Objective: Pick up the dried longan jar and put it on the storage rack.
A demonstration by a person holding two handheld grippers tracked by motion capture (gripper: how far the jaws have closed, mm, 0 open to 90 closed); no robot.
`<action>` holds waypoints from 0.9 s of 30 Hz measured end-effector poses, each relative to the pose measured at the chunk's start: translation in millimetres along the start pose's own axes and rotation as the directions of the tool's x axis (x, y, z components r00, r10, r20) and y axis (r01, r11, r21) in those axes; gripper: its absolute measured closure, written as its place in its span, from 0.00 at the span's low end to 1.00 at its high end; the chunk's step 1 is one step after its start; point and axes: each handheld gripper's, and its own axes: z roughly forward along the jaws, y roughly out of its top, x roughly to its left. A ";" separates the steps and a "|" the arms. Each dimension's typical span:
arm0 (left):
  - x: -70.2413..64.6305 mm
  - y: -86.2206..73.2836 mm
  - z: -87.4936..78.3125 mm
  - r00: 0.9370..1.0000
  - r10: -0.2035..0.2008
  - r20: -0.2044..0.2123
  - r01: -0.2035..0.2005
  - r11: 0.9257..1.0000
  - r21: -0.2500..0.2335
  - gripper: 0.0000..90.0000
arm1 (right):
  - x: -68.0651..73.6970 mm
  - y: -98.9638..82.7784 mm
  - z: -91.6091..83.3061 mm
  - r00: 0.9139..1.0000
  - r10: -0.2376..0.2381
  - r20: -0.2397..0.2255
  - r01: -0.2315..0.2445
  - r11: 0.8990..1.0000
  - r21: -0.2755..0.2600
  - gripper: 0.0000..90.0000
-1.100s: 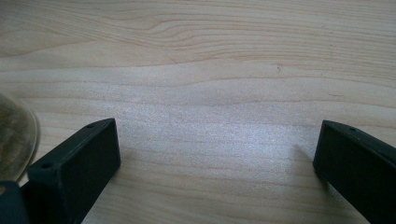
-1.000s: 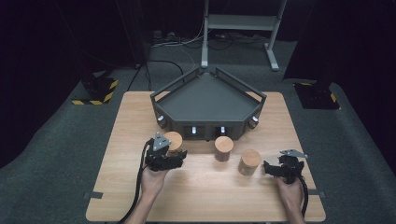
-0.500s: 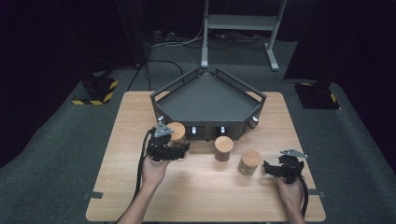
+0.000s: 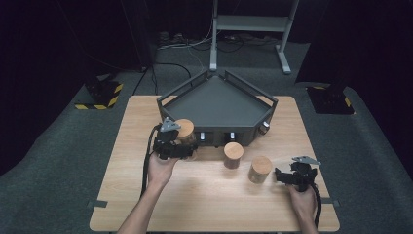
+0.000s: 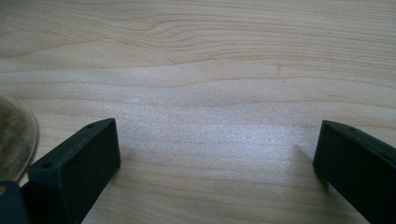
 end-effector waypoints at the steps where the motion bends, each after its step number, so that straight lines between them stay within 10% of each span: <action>1: -0.1 3.2 0.8 1.000 0.004 0.001 -0.004 1.000 0.005 0.29 | 0.0 0.0 0.0 1.000 0.000 0.000 0.000 1.000 0.000 0.00; 27: -7.9 75.1 9.6 0.995 0.099 -0.026 -0.098 0.994 0.053 0.29 | -0.1 0.0 0.0 1.000 -0.001 0.000 0.001 1.000 0.000 0.00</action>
